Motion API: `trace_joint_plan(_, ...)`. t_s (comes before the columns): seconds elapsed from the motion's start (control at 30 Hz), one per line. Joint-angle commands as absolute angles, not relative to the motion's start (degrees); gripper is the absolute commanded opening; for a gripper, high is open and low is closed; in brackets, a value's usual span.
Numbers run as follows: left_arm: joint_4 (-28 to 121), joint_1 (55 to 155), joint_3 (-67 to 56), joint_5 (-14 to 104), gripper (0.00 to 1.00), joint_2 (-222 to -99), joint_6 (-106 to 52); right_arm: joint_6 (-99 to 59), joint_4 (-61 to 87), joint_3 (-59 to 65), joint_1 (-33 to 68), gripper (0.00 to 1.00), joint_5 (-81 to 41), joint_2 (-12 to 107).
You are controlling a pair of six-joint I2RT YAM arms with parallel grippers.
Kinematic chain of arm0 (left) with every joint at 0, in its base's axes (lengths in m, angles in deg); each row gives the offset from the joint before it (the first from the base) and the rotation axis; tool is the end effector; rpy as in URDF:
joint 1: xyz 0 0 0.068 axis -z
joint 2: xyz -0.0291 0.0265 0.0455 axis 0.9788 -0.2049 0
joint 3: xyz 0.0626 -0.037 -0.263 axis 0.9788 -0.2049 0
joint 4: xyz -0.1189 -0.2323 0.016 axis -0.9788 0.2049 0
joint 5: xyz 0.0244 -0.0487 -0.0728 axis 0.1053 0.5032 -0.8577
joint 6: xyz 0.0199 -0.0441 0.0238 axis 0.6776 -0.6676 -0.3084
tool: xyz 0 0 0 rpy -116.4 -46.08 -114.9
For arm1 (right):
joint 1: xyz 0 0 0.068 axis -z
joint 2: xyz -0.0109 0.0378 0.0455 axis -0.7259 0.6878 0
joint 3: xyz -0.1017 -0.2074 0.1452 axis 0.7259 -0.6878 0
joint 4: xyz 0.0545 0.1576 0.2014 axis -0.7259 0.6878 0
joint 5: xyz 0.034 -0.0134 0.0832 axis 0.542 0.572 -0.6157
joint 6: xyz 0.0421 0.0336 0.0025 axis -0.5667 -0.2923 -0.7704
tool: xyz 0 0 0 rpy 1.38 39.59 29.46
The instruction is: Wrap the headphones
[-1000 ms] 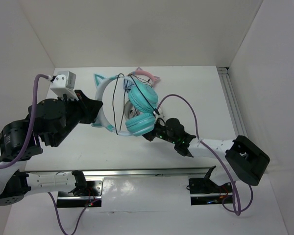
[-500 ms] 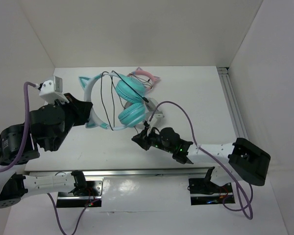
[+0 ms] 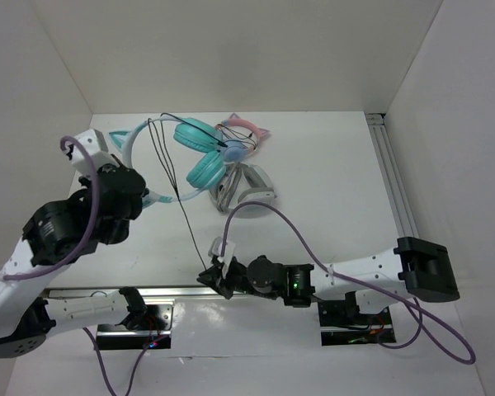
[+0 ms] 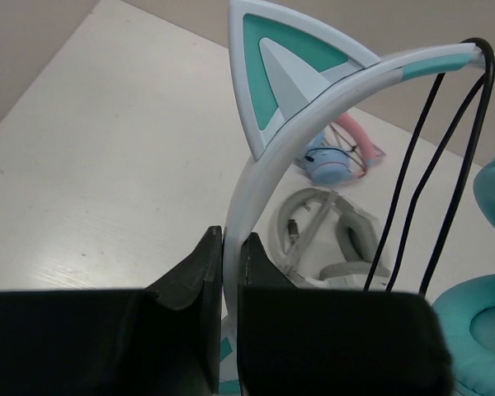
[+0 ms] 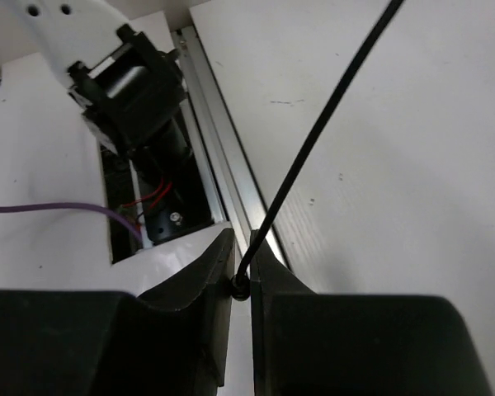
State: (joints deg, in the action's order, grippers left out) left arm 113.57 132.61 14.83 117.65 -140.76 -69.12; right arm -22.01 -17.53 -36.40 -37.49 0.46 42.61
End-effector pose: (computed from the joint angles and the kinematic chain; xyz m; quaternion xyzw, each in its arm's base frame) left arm 0.0906 -0.0716 0.4837 -0.2697 0.7281 -0.0819 0.6248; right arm 0.0378 0.2875 0.2410 -0.4078 0.6434 0.4068 0.5041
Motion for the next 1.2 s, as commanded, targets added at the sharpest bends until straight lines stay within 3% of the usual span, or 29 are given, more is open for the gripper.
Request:
trace_joint_plan(0.0, 104.7, 128.5, 12.9, 120.9, 0.00, -141.8, -68.7, -19.9, -10.8, -32.0, -39.6, 0.00, 3.5, 40.3)
trace_joint_plan(0.13, 100.2, 123.6, 8.6, 116.3, 0.00, -143.5, -64.2, -18.1, -6.8, -28.7, -42.1, 0.00, 3.5, 40.3)
trace_joint_plan(0.33, 99.1, 117.2, 5.0, 108.8, 0.00, -146.5, -55.6, -13.8, 3.7, -21.3, -46.5, 0.00, 12.8, 38.6)
trace_joint_plan(0.57, 96.5, 117.3, -0.5, 97.3, 0.00, -146.5, -43.3, -9.4, 16.5, -13.3, -48.4, 0.00, 24.0, 38.6)
trace_joint_plan(0.73, 95.3, 122.5, -6.7, 86.8, 0.00, -142.7, -36.4, -5.6, 20.7, -11.1, -52.9, 0.00, 38.1, 38.6)
trace_joint_plan(0.97, 97.7, 129.7, -9.9, 82.5, 0.00, -141.3, -33.2, -2.5, 26.3, -7.5, -54.5, 0.00, 45.9, 41.9)
trace_joint_plan(1.17, 102.6, 136.4, -9.9, 85.4, 0.00, -142.8, -33.2, -0.1, 30.8, -6.3, -55.7, 0.00, 54.0, 43.5)
